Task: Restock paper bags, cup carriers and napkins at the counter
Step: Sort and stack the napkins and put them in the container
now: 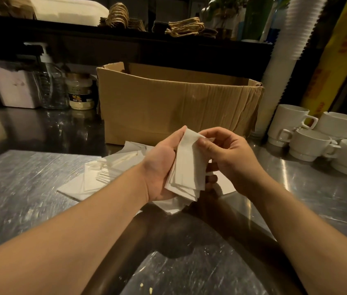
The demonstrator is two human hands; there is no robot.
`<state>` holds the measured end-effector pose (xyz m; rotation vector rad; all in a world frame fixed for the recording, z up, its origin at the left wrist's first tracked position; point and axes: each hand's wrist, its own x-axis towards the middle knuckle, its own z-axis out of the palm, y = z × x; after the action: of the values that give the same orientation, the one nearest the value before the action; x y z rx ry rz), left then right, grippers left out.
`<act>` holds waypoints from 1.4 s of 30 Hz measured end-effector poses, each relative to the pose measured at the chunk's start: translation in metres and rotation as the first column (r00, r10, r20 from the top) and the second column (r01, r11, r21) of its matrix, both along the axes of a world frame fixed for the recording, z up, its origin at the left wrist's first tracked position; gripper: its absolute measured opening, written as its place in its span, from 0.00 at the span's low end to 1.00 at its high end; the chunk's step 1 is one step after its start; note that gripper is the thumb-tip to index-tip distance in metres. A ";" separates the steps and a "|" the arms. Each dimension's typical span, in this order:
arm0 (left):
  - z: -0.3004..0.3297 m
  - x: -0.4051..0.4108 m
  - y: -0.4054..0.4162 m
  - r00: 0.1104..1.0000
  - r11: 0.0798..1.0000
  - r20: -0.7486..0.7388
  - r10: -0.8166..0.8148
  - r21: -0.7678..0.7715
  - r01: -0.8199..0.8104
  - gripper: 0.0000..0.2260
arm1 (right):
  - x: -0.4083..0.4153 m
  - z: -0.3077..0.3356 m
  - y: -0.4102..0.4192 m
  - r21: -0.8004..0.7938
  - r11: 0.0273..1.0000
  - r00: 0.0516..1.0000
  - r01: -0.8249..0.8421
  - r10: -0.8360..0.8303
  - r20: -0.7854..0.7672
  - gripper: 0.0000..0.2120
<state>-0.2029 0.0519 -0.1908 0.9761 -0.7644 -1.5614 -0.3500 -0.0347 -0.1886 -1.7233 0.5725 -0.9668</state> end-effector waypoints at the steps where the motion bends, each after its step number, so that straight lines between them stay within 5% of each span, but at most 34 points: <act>1: 0.000 0.000 0.000 1.000 1.000 -0.018 -0.011 0.006 0.011 0.30 | 0.001 -0.002 -0.001 -0.049 0.998 0.999 0.043 -0.044 -0.021 0.03; 6: 0.000 0.001 -0.001 0.998 1.000 -0.058 0.011 -0.011 -0.012 0.32 | -0.004 0.001 -0.002 -0.132 0.986 0.994 0.105 -0.098 0.058 0.05; 10: -0.003 0.004 0.000 0.988 0.999 -0.157 0.006 -0.038 -0.012 0.29 | -0.016 0.018 -0.007 0.236 0.961 0.961 -0.145 0.080 0.265 0.08; 12: -0.001 0.004 0.001 0.993 0.999 -0.118 0.030 -0.028 -0.033 0.29 | -0.020 0.023 -0.006 0.343 0.914 0.968 -0.217 0.156 0.198 0.11; 15: 0.001 0.005 0.001 0.995 0.999 -0.094 0.045 0.022 -0.043 0.30 | -0.015 0.020 0.000 0.241 0.967 0.996 -0.081 0.087 -0.014 0.06; 27: 0.003 0.000 0.002 0.996 0.998 -0.055 -0.065 -0.021 0.064 0.23 | -0.001 0.004 0.003 -0.140 0.982 0.982 0.124 -0.142 -0.123 0.03; 30: 0.000 0.002 0.001 0.995 0.998 -0.079 -0.058 -0.027 0.056 0.19 | -0.003 0.003 0.001 -0.284 0.958 0.976 0.025 -0.084 -0.198 0.15; 35: 0.001 0.003 0.001 0.994 0.997 -0.102 -0.040 -0.069 0.033 0.16 | -0.007 0.002 0.005 -0.353 0.892 0.871 -0.281 0.083 -0.484 0.52; 42: 0.002 0.002 -0.001 0.994 0.999 -0.102 -0.027 -0.026 0.024 0.16 | -0.007 0.006 0.012 -0.418 0.844 0.829 -0.335 0.053 -0.557 0.56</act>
<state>-0.2008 0.0506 -0.1891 0.8641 -0.7254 -1.6075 -0.3575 -0.0228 -0.1826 -2.5069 0.4879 -0.4906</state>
